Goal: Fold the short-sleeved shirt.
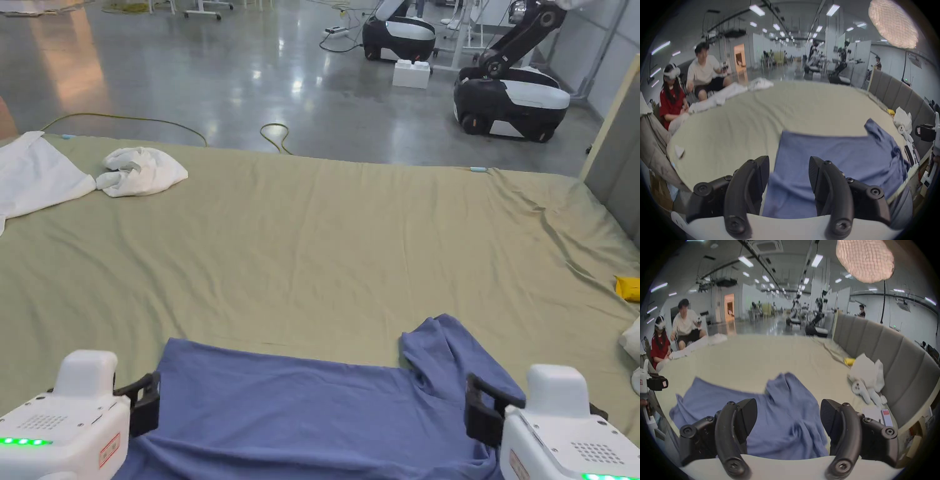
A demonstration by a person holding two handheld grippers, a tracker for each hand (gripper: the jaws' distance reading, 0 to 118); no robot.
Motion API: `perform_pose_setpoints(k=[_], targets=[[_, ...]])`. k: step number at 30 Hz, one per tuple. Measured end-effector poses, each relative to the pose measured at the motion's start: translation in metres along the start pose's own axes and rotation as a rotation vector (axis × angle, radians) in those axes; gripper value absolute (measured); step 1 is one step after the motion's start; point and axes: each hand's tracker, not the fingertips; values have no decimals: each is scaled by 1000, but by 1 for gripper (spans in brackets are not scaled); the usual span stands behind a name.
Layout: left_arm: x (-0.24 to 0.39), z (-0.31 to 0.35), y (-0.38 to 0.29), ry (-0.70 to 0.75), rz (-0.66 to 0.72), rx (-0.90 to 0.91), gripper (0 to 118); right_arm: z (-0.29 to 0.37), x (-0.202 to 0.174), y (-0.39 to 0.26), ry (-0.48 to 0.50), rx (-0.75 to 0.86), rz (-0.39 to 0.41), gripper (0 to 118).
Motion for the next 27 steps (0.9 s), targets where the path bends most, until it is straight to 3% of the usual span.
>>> perform_pose_setpoints(k=[2, 4, 5, 6, 7, 9, 15, 26, 27], targets=[[8, 1, 8, 20, -9, 62, 56, -4, -9, 5, 2, 30, -10, 81], [17, 6, 13, 37, -17, 142, 50, -4, -19, 8, 3, 80, -18, 58], [22, 9, 15, 45, -23, 167, 38, -4, -23, 8, 4, 97, -23, 41], [26, 11, 16, 58, -30, 193, 17, -5, -26, 8, 12, 119, -24, 18], [29, 12, 16, 61, -35, 206, 7, -5, -28, 8, 13, 126, -20, 10], [34, 13, 16, 62, -36, 214, 2, -5, -35, 6, 6, 145, -11, 0], [22, -22, 23, 21, -12, 96, 2, -13, -36, 3, 25, 137, -18, 0], [-39, -223, 63, -87, 58, -453, 2, -39, -25, 1, 4, 35, -35, 0], [-39, -236, 63, -60, 33, -494, 7, -42, -23, 0, 0, 24, -35, 0]])
